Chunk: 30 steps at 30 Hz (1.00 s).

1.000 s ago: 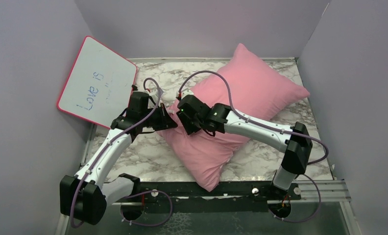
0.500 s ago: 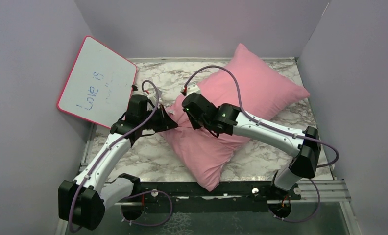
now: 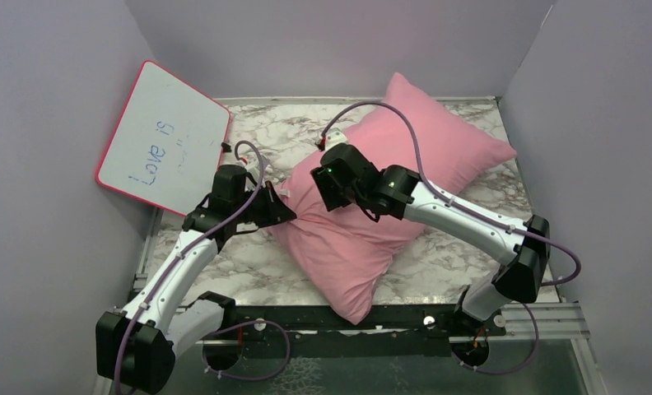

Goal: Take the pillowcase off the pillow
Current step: Remove the pillow from the pillowcase.

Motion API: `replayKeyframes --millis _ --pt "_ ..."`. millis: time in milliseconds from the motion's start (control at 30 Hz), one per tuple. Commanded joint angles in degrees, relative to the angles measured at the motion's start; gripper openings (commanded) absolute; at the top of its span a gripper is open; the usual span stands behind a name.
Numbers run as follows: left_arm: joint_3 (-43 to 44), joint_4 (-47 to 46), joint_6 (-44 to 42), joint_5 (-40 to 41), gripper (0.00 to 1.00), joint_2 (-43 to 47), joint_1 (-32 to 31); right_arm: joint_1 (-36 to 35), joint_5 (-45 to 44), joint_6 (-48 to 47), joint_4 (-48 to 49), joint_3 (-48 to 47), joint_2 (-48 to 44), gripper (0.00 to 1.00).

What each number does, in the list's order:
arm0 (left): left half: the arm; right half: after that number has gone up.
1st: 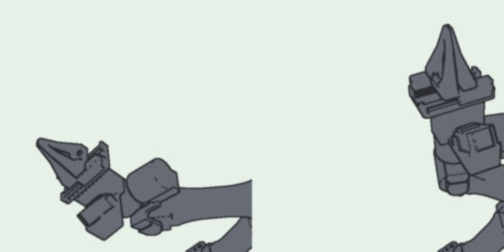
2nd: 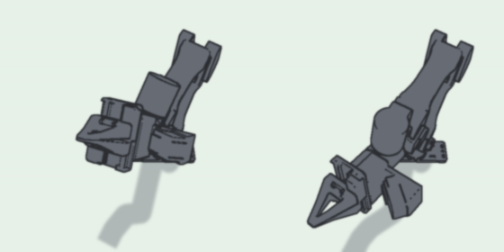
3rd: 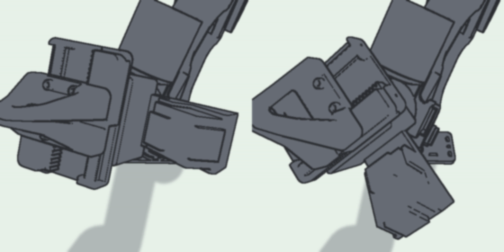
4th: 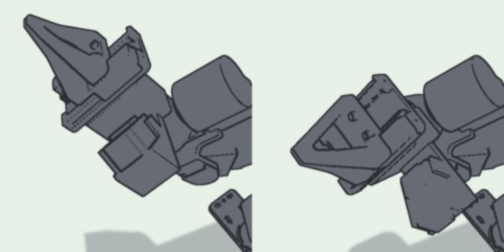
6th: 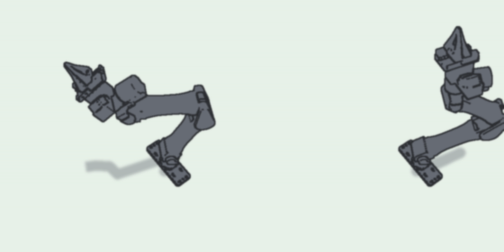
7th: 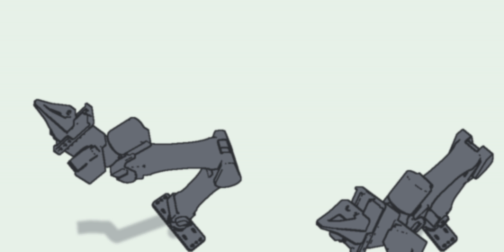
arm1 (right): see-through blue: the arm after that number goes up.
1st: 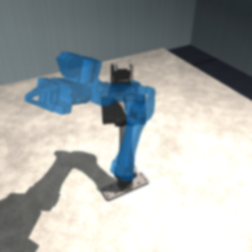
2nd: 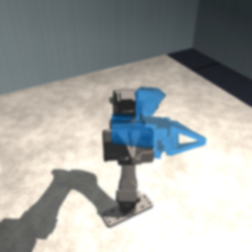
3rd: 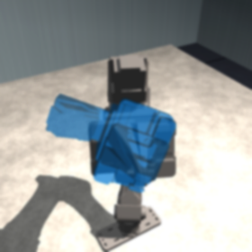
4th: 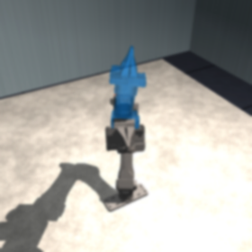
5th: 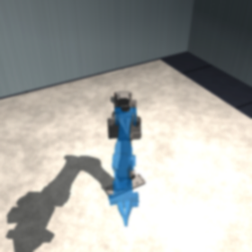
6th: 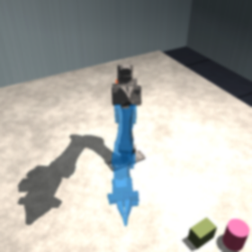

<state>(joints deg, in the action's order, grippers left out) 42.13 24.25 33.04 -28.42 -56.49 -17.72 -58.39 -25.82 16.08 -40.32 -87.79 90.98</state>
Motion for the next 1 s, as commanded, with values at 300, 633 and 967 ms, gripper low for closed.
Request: replayKeyframes --millis 300,633,967 --pt "-1.5 5.9 0.6 0.6 0.0 2.1 0.1 -0.2 -8.5 4.4 -5.9 0.5 11.0 0.72" --pt "-1.4 6.7 0.6 0.9 0.0 3.3 0.1 2.1 -16.7 6.0 -2.0 -3.2 6.6 0.01" --pt "-0.3 15.4 1.5 15.3 0.0 6.1 0.1 15.4 -13.3 5.5 -0.6 -3.8 -0.3 0.01"
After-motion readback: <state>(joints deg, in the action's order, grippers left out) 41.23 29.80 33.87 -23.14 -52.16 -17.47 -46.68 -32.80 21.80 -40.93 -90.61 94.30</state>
